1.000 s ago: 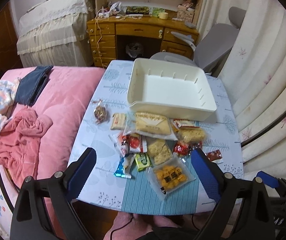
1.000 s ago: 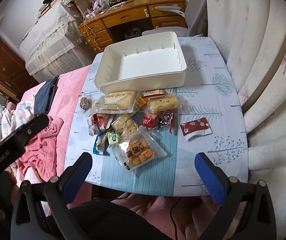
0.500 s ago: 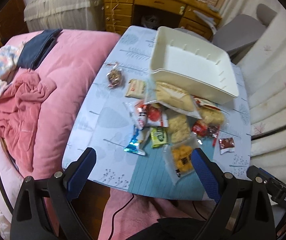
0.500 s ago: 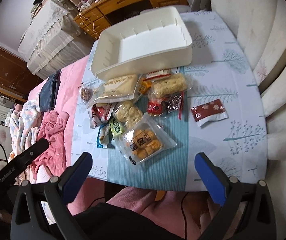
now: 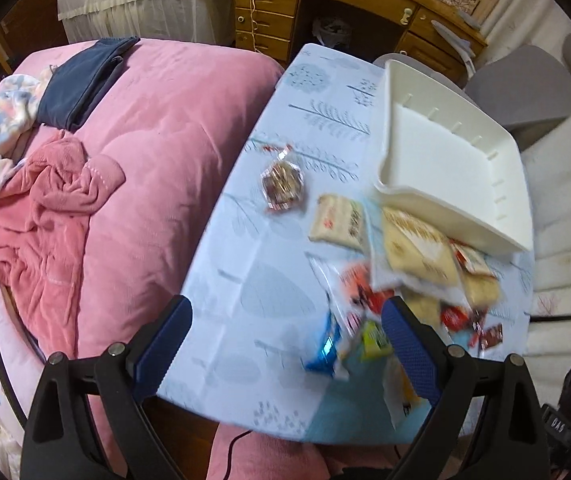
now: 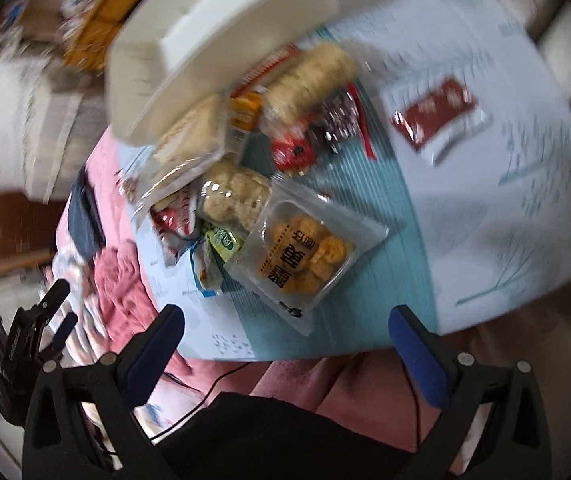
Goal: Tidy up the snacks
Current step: 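Grasp the orange puff bag with the right tool while the left tool grasps the small brown candy bag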
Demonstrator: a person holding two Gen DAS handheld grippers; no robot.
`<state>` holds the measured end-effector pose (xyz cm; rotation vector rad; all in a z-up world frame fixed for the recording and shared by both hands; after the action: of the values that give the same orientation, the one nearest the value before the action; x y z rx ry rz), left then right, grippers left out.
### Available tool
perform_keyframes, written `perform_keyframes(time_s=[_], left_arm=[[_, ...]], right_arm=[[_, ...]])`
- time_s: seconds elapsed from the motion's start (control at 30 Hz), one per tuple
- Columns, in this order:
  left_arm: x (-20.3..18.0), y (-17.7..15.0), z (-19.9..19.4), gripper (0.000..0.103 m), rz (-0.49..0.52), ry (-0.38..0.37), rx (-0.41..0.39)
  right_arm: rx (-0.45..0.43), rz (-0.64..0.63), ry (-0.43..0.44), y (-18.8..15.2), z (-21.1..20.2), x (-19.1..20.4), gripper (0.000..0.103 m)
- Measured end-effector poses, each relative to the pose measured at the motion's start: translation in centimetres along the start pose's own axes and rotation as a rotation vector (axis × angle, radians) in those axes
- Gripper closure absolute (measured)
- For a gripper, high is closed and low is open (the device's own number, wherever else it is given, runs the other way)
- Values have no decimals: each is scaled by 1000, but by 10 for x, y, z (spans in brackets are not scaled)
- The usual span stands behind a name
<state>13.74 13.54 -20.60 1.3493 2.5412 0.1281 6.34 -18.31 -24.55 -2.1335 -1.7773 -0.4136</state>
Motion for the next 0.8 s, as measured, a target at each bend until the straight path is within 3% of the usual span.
perform_keyframes(time_s=[0.13, 0.33, 0.57, 0.8], left_arm=[[0, 38, 30, 8, 23, -12, 38], [3, 84, 85, 8, 31, -28, 70], [18, 109, 145, 8, -20, -37, 138], [23, 121, 181, 8, -28, -17, 164]], right_arm=[[10, 180, 7, 2, 25, -3, 1], [-4, 393, -66, -1, 60, -13, 1], [-13, 493, -184, -5, 94, -14, 5], [16, 506, -275, -6, 115, -12, 6]])
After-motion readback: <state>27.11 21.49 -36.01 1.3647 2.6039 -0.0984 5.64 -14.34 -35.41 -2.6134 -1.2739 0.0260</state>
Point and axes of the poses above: each gripper's, at about its wrist camera, not at the fingertips, and z roughly the way its jaws point, x to its left, y to its top, the point moved 9 cm from there along z, roughly the way its jaws point, and after that the axes turned 15 degrees about -z, right-handed, at the moved point
